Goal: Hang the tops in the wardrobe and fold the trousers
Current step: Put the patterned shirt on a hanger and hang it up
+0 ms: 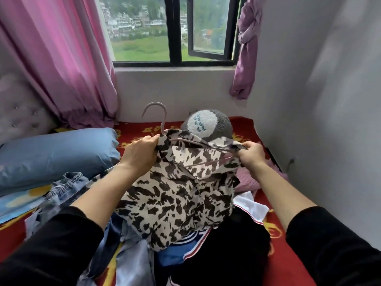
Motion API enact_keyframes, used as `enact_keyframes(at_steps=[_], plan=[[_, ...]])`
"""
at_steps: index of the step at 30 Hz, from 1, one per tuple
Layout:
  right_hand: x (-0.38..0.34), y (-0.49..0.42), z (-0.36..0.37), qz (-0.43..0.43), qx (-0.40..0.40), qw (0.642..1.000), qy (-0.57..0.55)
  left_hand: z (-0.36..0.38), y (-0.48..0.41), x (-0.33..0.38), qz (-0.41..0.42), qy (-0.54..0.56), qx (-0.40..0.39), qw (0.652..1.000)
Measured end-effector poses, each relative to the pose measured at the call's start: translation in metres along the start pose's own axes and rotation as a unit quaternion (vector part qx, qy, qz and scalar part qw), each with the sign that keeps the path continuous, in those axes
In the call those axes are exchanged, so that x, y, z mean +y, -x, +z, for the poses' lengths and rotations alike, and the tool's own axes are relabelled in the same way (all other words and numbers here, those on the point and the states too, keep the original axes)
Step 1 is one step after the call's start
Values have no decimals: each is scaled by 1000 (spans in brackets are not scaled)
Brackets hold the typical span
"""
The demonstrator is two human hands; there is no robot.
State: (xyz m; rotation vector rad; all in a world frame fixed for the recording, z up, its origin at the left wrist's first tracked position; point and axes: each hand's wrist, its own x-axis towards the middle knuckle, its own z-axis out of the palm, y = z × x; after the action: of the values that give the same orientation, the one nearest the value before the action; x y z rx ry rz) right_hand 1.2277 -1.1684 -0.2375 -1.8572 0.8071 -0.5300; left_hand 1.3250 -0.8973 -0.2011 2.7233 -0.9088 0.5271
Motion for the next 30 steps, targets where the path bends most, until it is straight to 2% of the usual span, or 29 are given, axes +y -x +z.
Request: enact_keyframes(at_steps=[2, 3, 4, 5, 6, 7, 9, 11, 12, 13, 16, 20, 24, 27, 30], plan=[[-15, 15, 2, -7, -165, 975, -150, 3, -2, 10, -9, 24, 6, 1000], [-20, 22, 3, -1, -253, 951, -178, 4, -3, 14, -15, 28, 9, 999], [-27, 30, 2, 9, -335, 927, -168, 4, -4, 16, -22, 29, 8, 999], [-33, 34, -1, 8, -399, 910, -110, 3, -6, 18, -31, 33, 8, 999], [-38, 37, -4, -8, -442, 897, -26, 1, -7, 17, -40, 41, 9, 998], [-43, 36, -8, -34, -451, 890, 57, -2, -9, 15, -49, 53, 16, 997], [-57, 28, -13, -93, -377, 914, 119, -13, -14, 12, -62, 95, 35, 993], [-79, 21, -16, -173, -227, 955, 85, -26, -19, 11, -65, 148, 46, 986], [-94, 20, -15, -226, -165, 956, 84, -33, -22, 12, -64, 175, 52, 981], [-108, 20, -12, -276, -138, 946, 102, -40, -25, 14, -62, 201, 61, 976], [-148, 32, 6, -346, -191, 906, 150, -65, -37, 22, -43, 253, 95, 962], [-187, 37, 21, -356, -236, 896, 122, -104, -48, 19, -25, 291, 114, 950], [-231, 33, 18, -378, -179, 906, 72, -153, -49, -6, -7, 318, 125, 940], [-252, 31, 13, -387, -125, 912, 42, -174, -41, -42, -46, 301, 150, 940], [-255, 35, 14, -377, -115, 919, 11, -168, -20, -74, -91, 247, 140, 954]])
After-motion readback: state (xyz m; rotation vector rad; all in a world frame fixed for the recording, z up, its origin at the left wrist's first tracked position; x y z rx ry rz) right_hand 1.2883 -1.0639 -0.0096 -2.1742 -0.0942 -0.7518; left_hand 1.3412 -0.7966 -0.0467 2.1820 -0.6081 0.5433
